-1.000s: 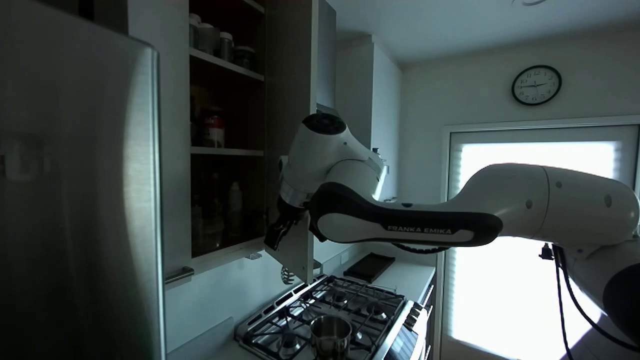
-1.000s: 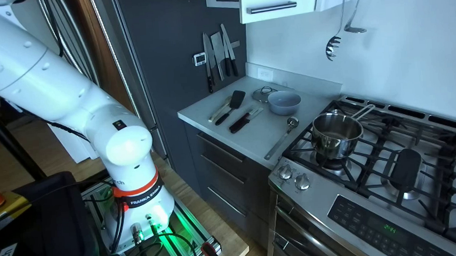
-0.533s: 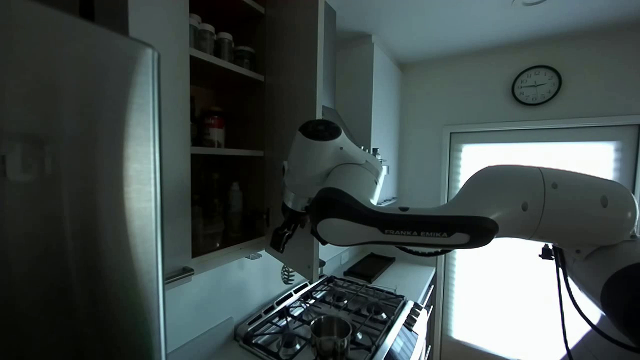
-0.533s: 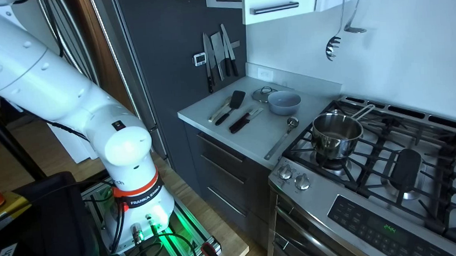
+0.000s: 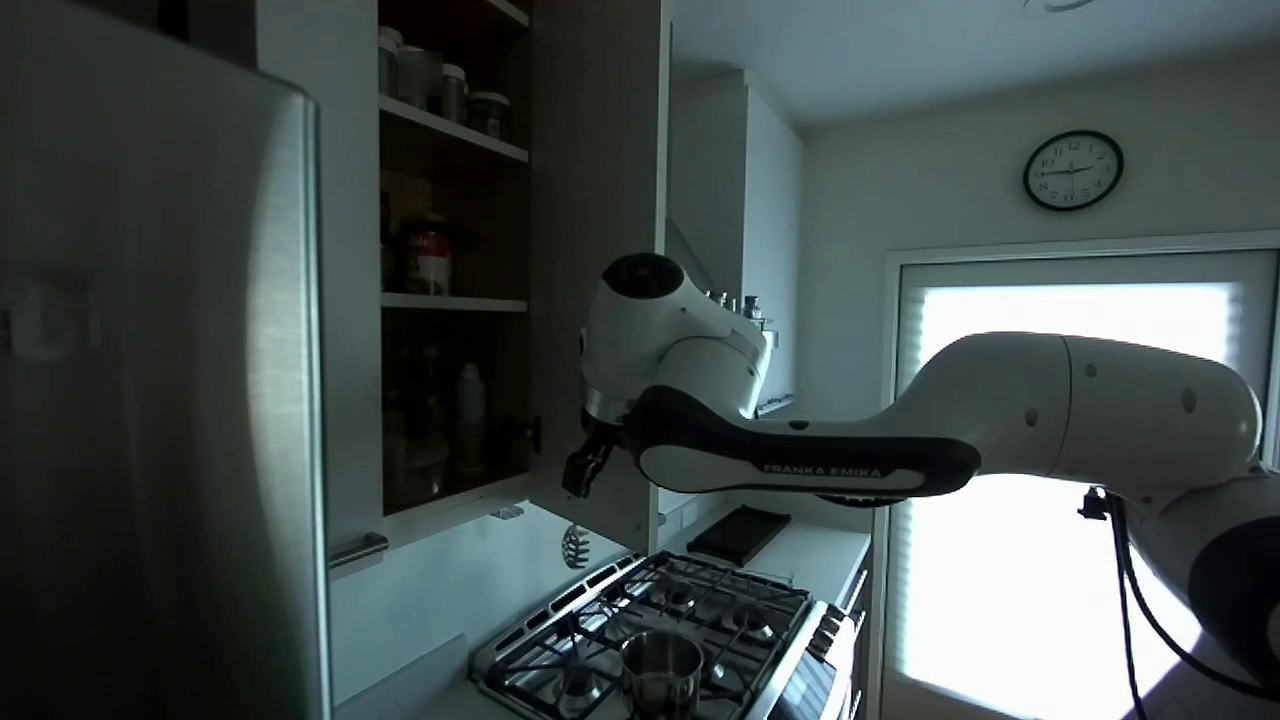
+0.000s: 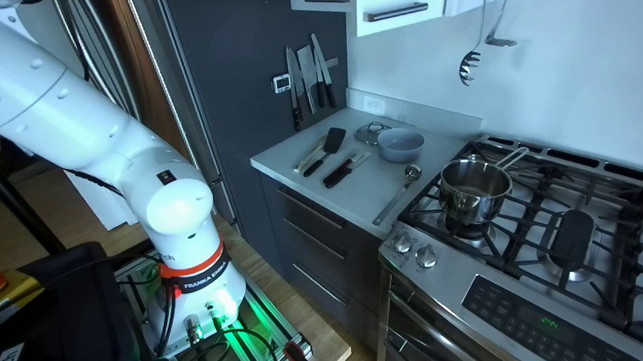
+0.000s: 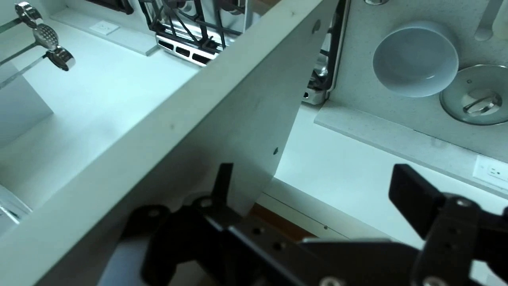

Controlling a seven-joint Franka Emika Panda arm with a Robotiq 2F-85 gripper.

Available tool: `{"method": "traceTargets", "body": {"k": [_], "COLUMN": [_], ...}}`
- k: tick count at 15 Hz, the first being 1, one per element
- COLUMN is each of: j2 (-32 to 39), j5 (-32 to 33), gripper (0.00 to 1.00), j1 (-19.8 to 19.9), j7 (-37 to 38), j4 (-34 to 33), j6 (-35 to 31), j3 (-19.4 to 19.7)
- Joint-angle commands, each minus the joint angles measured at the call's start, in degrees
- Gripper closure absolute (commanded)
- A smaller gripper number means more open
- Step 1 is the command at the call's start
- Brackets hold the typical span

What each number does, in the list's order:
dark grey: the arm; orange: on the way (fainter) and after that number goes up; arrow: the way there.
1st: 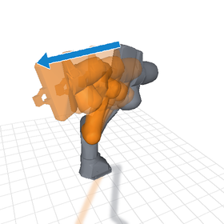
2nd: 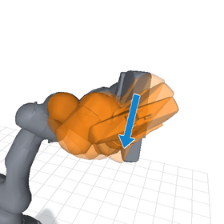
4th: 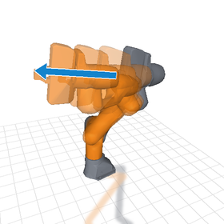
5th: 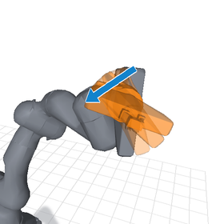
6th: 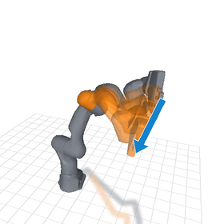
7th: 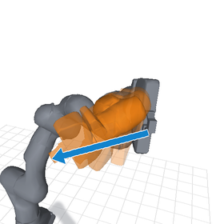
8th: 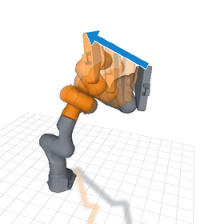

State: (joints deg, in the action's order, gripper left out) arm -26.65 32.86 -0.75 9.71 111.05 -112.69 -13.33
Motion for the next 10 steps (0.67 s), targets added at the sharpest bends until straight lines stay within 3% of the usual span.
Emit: {"method": "traceTargets", "body": {"k": [1,10], "j2": [-0.69,3.75], "j5": [-0.04,-6.56], "gripper": [0.00,0.00], "j1": [-0.58,-7.54], "j7": [0.19,-7.66], "j4": [1.51,-7.31], "j6": [-1.81,2.32], "j3": [1.37,-4.44]}}
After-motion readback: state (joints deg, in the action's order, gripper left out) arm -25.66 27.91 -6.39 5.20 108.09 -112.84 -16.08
